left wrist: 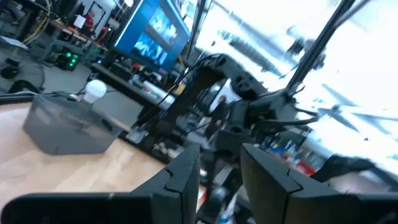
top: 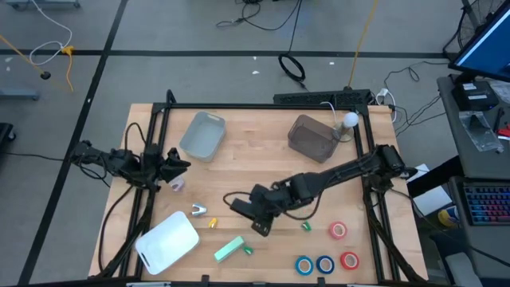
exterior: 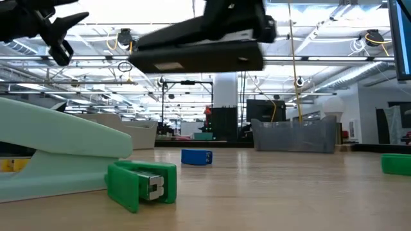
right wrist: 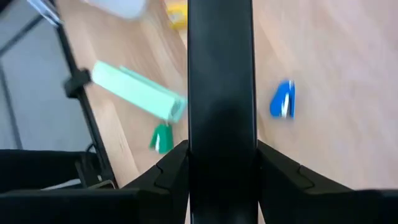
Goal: Pick and place Stapler, Stapler remover, tape
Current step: Put the big black stapler into the gray bin
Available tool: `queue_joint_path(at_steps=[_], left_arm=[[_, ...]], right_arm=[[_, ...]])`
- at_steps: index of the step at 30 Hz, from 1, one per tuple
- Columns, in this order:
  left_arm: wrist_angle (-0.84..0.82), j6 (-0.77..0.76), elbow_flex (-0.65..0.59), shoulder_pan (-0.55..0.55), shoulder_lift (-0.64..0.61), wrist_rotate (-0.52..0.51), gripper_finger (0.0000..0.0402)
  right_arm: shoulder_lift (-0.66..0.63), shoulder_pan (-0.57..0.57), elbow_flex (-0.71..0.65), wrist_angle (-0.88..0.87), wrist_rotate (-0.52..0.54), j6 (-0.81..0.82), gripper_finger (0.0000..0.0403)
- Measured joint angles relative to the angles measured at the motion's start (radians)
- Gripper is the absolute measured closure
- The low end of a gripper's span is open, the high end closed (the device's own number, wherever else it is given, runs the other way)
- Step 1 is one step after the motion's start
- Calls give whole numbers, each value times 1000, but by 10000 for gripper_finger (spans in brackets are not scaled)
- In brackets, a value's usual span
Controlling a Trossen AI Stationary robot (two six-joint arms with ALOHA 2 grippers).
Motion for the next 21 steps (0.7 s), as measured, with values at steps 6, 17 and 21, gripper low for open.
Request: queue_joint_path(at_steps=[6, 17, 21], left_arm=[[61, -41, 0, 0, 0, 0, 284], [61, 36, 0, 0, 0, 0, 284], [77, 59, 0, 0, 28, 1, 284]], right_arm=[[0, -80, 1, 85, -56, -158, 272], [-1, -168, 1, 142, -141, -294, 272], [-1, -186, 1, 138, -157, -317, 272]])
